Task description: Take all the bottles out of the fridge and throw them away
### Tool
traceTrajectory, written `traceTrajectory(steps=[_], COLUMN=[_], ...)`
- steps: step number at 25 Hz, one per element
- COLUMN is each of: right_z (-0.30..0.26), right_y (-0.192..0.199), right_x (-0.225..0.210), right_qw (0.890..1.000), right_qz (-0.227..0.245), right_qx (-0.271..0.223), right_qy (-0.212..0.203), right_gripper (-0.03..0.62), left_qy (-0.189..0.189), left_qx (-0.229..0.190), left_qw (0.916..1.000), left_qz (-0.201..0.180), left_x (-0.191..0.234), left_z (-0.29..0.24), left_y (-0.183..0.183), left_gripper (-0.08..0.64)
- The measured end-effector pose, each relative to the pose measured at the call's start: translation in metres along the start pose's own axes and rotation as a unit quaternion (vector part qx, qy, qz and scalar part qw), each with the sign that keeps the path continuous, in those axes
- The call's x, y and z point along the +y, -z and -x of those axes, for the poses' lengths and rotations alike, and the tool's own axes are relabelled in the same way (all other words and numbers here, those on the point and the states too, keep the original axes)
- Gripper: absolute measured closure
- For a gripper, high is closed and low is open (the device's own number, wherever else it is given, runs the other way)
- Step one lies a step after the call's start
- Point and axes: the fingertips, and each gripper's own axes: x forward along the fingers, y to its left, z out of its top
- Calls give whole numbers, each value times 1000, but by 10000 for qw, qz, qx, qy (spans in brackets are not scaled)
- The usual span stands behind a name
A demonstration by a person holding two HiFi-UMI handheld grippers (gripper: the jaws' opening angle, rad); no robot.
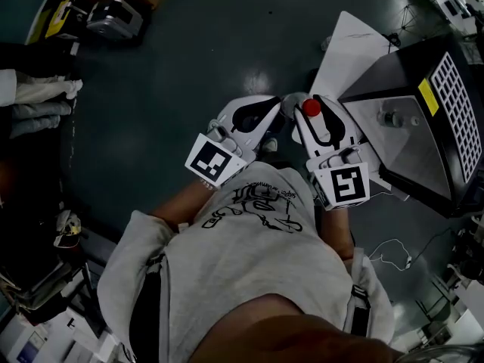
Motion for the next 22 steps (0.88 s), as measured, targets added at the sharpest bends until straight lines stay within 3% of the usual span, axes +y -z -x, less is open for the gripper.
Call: traceTrajectory(steps=[8,12,17,22], right_z=[11,14,17,13], right_y=[-3,0,5,3], right_x=[-22,-35,-45,-43], right_qw=[10000,10000,10000,9999], right_qz=[47,39,-7,-13], right_qx=[-66,-55,-56,-11], right_qy=[-54,-35,-69,-105], right_gripper=[433,433,433,433], left_qy=[-13,-11,-36,-14], left_qx=[-158,-47,-188,51], left_qw=[9993,9998,9992,10000], left_qz=[-330,-182,-361,-77], left_x=[-7,-12,-11,-11], left_z=[-25,-35,-46,-47], left_y=[-7,-6,-3,-4], left_gripper=[552,552,552,552])
